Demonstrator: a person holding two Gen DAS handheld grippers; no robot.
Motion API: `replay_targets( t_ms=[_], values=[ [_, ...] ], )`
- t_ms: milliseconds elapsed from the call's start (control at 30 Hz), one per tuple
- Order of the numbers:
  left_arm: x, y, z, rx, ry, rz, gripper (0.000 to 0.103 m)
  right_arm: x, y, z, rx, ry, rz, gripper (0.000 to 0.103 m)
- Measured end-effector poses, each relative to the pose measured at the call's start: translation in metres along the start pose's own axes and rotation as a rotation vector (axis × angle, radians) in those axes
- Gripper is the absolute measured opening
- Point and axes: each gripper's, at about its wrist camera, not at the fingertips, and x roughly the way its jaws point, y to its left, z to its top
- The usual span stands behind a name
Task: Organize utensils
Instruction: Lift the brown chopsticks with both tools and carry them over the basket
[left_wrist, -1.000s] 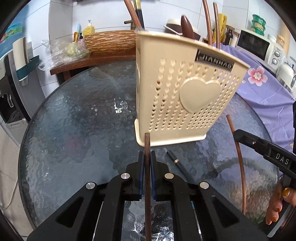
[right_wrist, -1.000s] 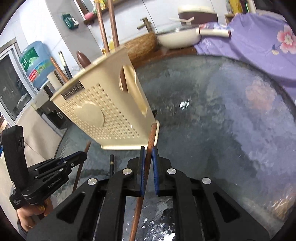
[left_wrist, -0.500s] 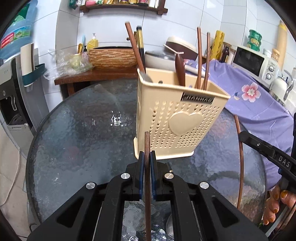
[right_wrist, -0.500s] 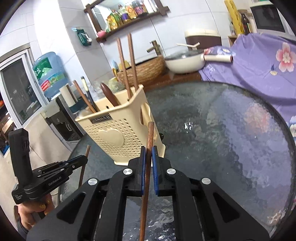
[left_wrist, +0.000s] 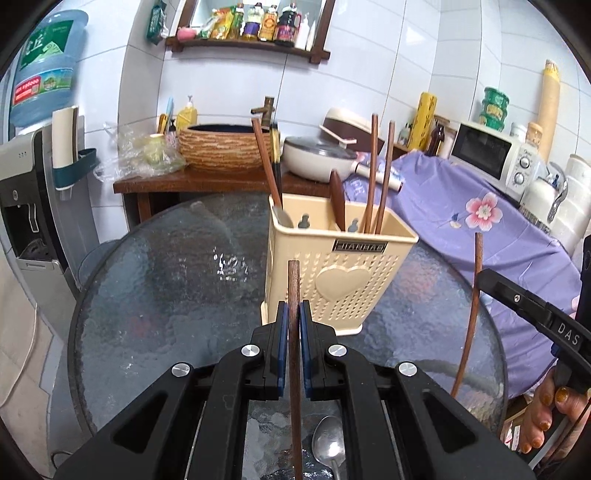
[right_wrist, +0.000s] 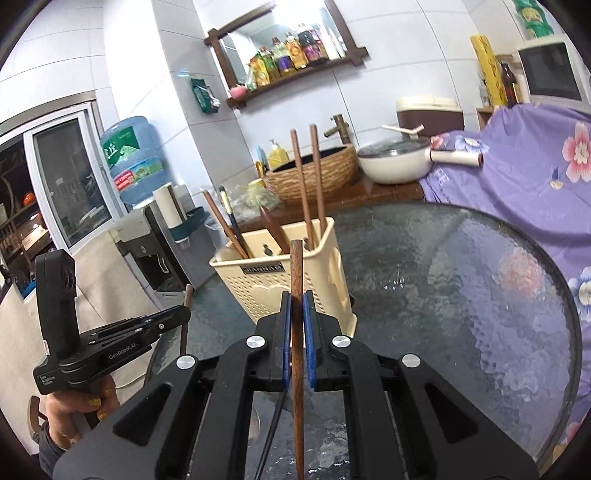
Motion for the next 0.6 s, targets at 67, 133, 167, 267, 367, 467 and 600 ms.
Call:
replay_targets(
  t_ms=[67, 133, 167, 267, 367, 467, 600],
  values=[
    [-0.005, -0.001, 0.003, -0.001, -0.017, -0.001, 0.006, -0.005, 0.003, 0.004, -0.005, -0.016, 0.008, 0.007],
    [-0.01, -0.002, 0.006, -0.001, -0.03, -0.002, 0.006, -0.009, 0.006, 0.007, -0.011, -0.027, 0.012, 0.007],
    [-0.012, -0.003, 0.007, -0.002, -0.038, -0.003, 0.006, -0.01, 0.008, 0.008, -0.013, -0.032, 0.014, 0.007],
    [-0.017, -0.005, 0.011, 0.001, -0.054, -0.004, 0.006, -0.014, 0.012, 0.011, -0.021, -0.039, 0.021, 0.007],
    [-0.023, -0.006, 0.014, -0.003, -0.07, -0.006, 0.006, -0.018, 0.016, 0.014, -0.033, -0.047, 0.029, 0.007],
    [-0.03, -0.007, 0.017, -0.003, -0.088, -0.011, 0.006, -0.021, 0.019, 0.017, -0.044, -0.056, 0.032, 0.007],
    [-0.037, -0.007, 0.02, -0.003, -0.11, -0.013, 0.006, -0.025, 0.022, 0.022, -0.05, -0.07, 0.041, 0.007]
  ],
)
